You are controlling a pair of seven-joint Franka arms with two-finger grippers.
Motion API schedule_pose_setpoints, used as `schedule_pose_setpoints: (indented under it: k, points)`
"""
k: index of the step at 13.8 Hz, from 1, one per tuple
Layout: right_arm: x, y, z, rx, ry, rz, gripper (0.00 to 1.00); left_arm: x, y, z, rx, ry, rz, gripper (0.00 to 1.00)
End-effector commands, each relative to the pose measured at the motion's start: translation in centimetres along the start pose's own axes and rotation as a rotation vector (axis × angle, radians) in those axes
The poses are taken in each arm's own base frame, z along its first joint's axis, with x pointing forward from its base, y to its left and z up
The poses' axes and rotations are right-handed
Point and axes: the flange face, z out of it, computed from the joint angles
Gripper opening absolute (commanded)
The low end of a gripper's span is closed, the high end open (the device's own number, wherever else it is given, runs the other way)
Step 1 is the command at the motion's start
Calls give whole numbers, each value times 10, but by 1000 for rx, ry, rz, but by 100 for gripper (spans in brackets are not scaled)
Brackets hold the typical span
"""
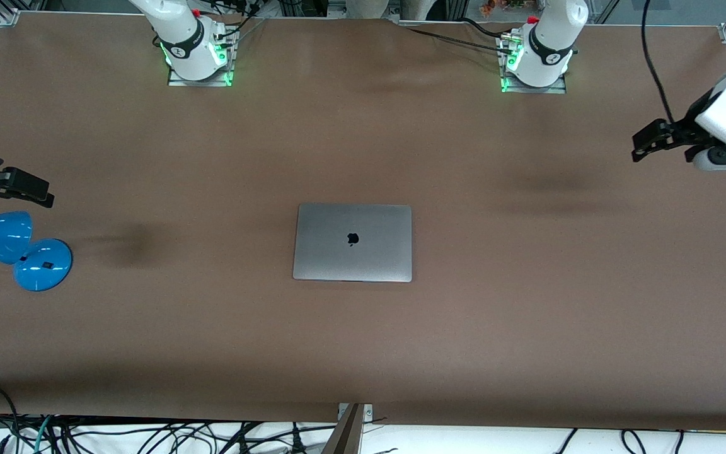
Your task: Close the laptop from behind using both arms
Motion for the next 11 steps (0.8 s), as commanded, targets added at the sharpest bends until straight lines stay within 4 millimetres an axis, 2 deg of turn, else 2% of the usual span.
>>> schedule_pose_setpoints:
  k: [1, 5, 6, 8, 11]
  points:
    - [-7, 8, 3, 7, -19, -30, 100, -7, -26, -13, -42, -8, 42, 100]
    - [-9, 8, 18, 6, -49, -42, 100, -10, -12, -27, -50, -41, -83, 100]
    - [-8, 6, 18, 8, -45, -43, 100, -13, -11, -30, -53, -62, -85, 100]
    - [-6, 1, 24, 30, -41, -41, 100, -15, 4, -31, -71, -85, -74, 100]
    - [-9, 2, 25, 49, -66, -39, 100, -15, 6, -31, -69, -86, -69, 100]
